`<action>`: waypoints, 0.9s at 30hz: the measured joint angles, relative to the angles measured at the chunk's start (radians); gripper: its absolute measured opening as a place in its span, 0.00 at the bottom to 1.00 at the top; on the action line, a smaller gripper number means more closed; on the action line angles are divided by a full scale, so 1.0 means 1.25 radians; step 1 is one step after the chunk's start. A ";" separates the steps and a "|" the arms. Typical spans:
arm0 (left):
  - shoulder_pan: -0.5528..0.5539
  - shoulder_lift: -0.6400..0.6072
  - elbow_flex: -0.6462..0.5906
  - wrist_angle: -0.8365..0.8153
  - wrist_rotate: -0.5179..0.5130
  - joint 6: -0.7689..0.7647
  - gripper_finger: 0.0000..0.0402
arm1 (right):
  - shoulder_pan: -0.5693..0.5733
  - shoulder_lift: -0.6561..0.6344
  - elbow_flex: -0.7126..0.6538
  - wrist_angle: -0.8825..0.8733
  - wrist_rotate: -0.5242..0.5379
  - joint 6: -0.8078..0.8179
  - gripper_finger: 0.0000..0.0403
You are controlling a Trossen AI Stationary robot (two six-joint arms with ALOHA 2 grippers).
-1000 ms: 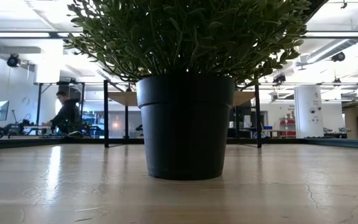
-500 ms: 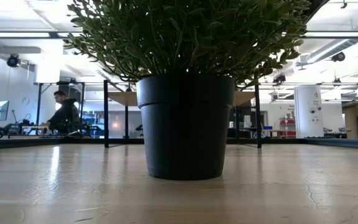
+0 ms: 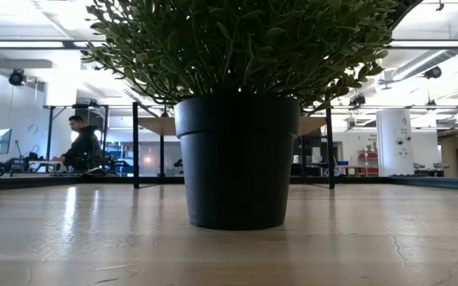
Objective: Pick & Place candle stick holders
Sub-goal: Put the black candle holder on the shelf aligned with the other black candle holder
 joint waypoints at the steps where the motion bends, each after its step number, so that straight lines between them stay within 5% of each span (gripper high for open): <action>1: 0.000 0.000 0.000 0.000 0.000 0.000 0.43 | -0.001 0.000 0.000 -0.001 -0.005 0.006 0.02; 27: 0.000 0.000 0.000 0.000 0.000 0.000 0.43 | -0.011 0.003 0.000 -0.018 -0.022 0.015 0.02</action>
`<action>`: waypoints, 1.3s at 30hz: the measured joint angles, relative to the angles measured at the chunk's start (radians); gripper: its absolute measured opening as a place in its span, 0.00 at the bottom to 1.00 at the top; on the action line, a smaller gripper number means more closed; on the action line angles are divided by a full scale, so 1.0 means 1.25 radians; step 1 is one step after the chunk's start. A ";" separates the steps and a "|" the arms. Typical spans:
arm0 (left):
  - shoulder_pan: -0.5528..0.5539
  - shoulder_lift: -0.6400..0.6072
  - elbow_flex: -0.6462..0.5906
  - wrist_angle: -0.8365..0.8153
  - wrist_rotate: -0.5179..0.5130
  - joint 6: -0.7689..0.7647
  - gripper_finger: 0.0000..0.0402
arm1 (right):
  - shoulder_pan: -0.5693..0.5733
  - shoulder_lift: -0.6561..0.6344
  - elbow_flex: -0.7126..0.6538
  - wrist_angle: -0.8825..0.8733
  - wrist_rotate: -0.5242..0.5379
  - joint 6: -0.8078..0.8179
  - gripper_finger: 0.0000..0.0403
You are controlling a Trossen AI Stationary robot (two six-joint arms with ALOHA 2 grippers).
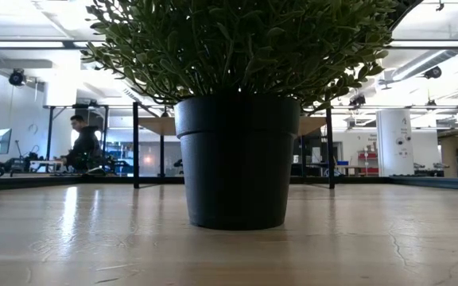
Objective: Pick & Place candle stick holders
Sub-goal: Put the black candle holder on the shelf aligned with the other black candle holder
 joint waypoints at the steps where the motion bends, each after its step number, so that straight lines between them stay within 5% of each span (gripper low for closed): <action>1: 0.000 0.000 0.000 0.000 0.000 0.000 0.43 | 0.000 0.000 0.000 0.000 0.000 0.000 0.03; 39: 0.000 0.000 0.000 -0.004 0.000 0.004 0.43 | 0.000 -0.128 -0.001 -0.181 -0.002 -0.030 0.49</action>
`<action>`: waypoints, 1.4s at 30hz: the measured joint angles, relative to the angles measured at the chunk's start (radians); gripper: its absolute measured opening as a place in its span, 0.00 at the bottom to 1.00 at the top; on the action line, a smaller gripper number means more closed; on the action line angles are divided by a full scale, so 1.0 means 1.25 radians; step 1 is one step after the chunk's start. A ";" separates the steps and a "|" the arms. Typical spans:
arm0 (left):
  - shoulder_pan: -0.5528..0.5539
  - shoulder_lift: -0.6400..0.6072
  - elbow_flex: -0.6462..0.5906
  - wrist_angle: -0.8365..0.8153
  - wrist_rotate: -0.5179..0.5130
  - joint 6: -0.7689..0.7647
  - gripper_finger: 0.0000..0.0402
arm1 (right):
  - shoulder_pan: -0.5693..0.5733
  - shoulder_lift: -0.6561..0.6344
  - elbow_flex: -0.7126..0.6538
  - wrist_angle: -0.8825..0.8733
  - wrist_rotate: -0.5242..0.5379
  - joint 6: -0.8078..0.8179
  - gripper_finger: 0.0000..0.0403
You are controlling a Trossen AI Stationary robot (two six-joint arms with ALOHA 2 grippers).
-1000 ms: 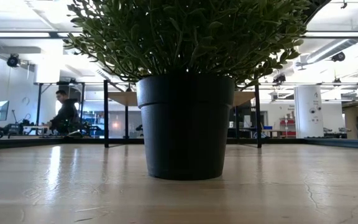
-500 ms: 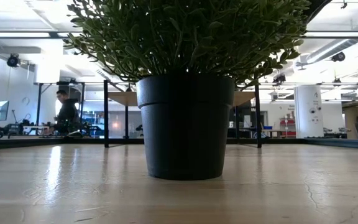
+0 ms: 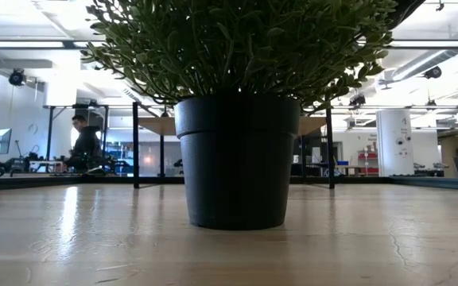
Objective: Pick & Place candle stick holders
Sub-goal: Put the black candle holder on the shelf aligned with the other black candle holder, then return to Home Position
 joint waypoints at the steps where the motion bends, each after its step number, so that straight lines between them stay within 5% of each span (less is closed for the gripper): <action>1: 0.000 0.000 0.000 0.000 0.000 -0.001 0.43 | 0.000 0.007 0.000 0.000 -0.002 0.006 0.49; 42: 0.000 0.000 0.000 0.000 0.001 -0.019 0.43 | -0.001 0.075 0.000 0.031 -0.106 0.036 0.35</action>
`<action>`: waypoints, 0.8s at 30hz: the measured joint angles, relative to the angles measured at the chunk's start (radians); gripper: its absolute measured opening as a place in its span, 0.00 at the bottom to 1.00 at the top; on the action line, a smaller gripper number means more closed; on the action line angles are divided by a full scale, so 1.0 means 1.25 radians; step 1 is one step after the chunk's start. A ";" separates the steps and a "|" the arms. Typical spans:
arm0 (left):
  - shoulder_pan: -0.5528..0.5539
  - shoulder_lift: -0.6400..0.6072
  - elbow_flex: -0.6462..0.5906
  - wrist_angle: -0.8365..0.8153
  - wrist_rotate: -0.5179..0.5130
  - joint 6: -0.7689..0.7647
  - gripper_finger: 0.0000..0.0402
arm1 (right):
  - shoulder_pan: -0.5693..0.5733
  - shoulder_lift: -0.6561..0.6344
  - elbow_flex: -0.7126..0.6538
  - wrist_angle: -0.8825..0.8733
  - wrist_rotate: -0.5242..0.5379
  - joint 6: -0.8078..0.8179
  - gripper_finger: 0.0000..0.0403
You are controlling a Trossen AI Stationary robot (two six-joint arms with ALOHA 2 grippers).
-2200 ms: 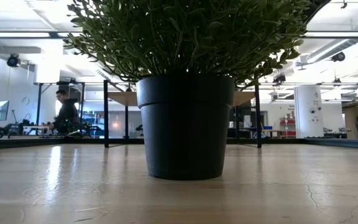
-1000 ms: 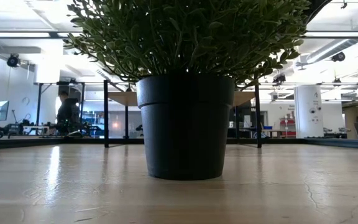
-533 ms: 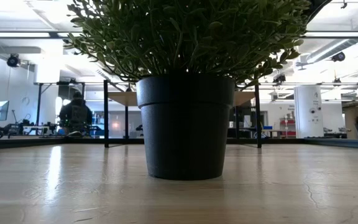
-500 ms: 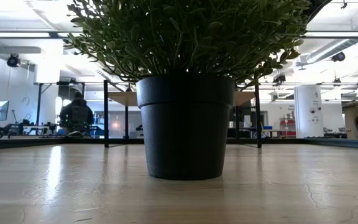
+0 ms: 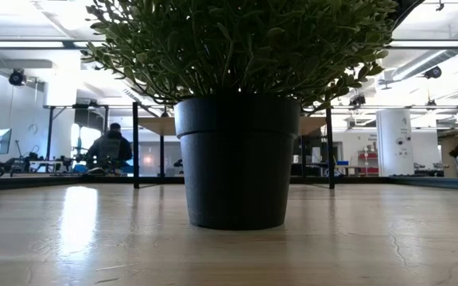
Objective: Pick & Place candle stick holders
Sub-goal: Return to Home Position
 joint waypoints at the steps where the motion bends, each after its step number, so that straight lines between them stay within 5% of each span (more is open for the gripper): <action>1: 0.000 0.000 0.000 0.000 0.000 0.000 0.43 | 0.000 0.000 0.000 0.000 0.000 0.000 0.32; 8: 0.000 0.000 0.000 0.000 0.000 0.000 0.43 | 0.000 -0.001 0.000 0.001 0.000 0.001 0.05; 24: 0.000 0.000 0.000 -0.011 0.000 0.000 0.43 | -0.040 0.000 0.001 0.047 -0.042 0.006 0.03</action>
